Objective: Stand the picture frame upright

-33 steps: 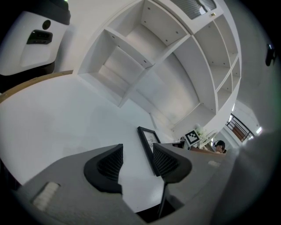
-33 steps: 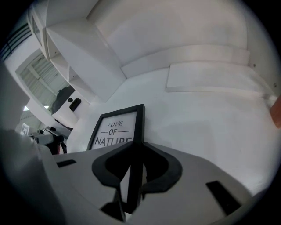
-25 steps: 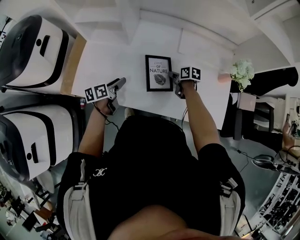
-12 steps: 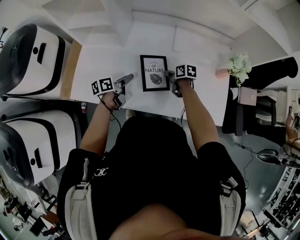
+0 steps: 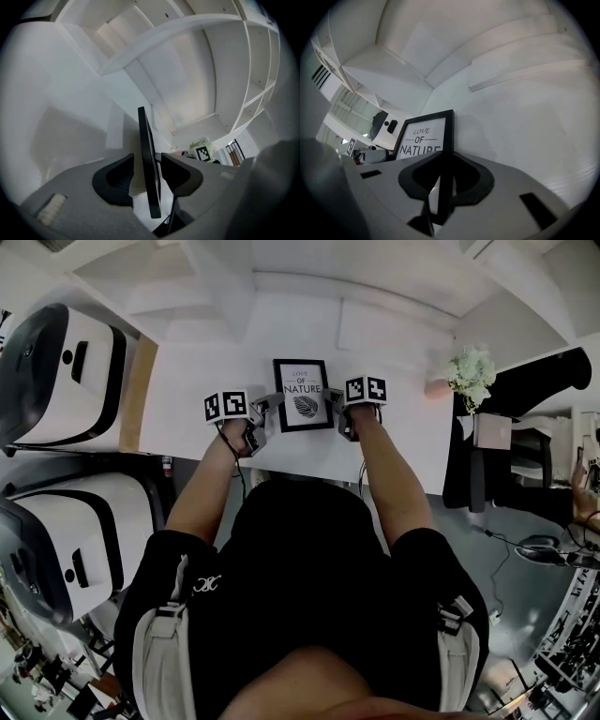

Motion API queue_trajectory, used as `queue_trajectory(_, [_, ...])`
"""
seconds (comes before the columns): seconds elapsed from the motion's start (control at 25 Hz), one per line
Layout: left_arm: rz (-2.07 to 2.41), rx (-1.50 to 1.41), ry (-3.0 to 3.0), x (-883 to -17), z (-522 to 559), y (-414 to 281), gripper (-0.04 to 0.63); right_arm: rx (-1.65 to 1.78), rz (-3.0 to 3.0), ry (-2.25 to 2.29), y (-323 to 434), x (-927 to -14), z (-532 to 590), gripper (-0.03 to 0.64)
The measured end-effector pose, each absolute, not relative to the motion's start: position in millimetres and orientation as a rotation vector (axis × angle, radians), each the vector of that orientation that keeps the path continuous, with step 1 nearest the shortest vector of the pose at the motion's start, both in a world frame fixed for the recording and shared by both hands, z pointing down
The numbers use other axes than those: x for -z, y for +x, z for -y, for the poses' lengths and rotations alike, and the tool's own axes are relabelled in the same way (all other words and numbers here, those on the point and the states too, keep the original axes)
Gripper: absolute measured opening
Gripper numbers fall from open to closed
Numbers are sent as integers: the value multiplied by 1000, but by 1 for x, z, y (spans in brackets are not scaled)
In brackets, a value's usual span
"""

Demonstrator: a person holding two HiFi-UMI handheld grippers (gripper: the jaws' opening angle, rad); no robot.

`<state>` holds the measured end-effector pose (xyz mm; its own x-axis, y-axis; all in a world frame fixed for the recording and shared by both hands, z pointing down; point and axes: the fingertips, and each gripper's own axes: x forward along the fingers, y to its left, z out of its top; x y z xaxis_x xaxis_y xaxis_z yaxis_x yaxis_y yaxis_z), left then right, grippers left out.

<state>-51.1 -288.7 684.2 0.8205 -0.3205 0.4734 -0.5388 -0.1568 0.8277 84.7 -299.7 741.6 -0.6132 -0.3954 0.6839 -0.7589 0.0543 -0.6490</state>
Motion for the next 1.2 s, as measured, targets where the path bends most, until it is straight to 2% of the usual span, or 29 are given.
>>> queue_trajectory(0.08, [660, -219, 1760, -686, 290, -48, 174, -1581, 2017, 1162, 84, -741, 300, 71])
queue_trajectory(0.16, [658, -193, 1751, -685, 291, -48, 81, -1588, 2018, 1158, 84, -741, 300, 71])
queue_trajectory(0.52, [653, -166, 1767, -675, 293, -45, 77, -1593, 2047, 1186, 84, -738, 300, 69])
queue_trajectory(0.68, [656, -159, 1856, -651, 297, -49, 77, -1497, 2198, 1247, 83, -705, 303, 71])
queue_trajectory(0.96, [674, -152, 2136, -581, 307, -59, 79, -1135, 2421, 1379, 78, -618, 324, 71])
queue_trajectory(1.2, [831, -218, 2448, -525, 312, -74, 87, -590, 2563, 1499, 62, -532, 330, 71])
